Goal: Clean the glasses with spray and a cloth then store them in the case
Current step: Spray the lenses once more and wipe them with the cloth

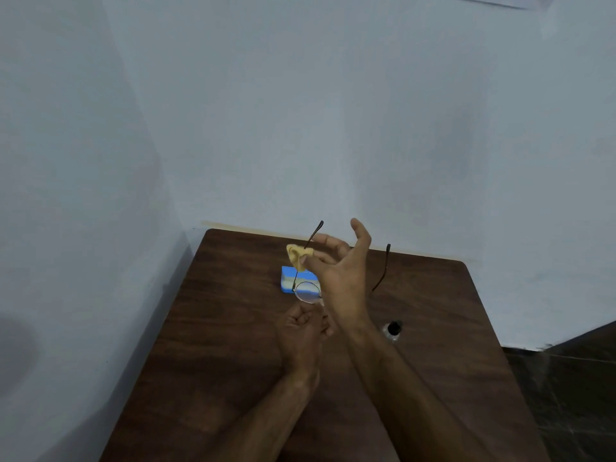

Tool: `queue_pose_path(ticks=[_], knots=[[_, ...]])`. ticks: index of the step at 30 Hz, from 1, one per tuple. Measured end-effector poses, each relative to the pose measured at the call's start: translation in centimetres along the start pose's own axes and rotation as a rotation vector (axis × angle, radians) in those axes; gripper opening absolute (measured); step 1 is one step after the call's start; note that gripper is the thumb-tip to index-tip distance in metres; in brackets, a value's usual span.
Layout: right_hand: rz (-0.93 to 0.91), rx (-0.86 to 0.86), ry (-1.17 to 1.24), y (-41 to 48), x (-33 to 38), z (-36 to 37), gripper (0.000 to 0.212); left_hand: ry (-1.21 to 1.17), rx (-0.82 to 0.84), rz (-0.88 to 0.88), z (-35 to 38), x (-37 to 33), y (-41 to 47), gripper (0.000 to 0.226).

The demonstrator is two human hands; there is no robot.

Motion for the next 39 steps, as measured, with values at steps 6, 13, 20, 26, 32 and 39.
queue_pose_path(ticks=[6, 13, 20, 26, 32, 39], knots=[[-0.011, -0.135, 0.179, 1.0, 1.7, -0.4, 0.087, -0.079, 0.041, -0.054, 0.0, -0.1, -0.3, 0.012], [-0.206, -0.196, 0.134, -0.9, 3.4, -0.6, 0.082, -0.15, 0.009, -0.117, 0.0, -0.2, 0.4, 0.008], [-0.347, -0.25, 0.163, -4.7, 3.2, -5.5, 0.071, -0.233, 0.001, -0.156, -1.0, 0.5, 2.3, 0.015], [-0.1, -0.283, -0.31, -6.2, -11.0, -12.1, 0.064, -0.24, -0.029, -0.14, -1.8, 0.4, 3.2, 0.015], [0.141, -0.082, -0.679, -6.1, -23.3, -14.9, 0.043, -0.231, -0.031, -0.159, -1.9, 0.9, 2.8, 0.013], [0.289, 0.148, -0.975, -6.9, -26.0, -15.2, 0.035, -0.208, -0.022, -0.166, -2.1, 1.3, 2.2, 0.013]])
Point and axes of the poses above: each hand's wrist, its own y-axis towards the middle knuckle, its own z-axis out of the palm, x = y × z, the point moved 5 cm from there along y, towards the middle knuckle, and after that the axes turned 6 degrees about y, right-handed, at the moved point
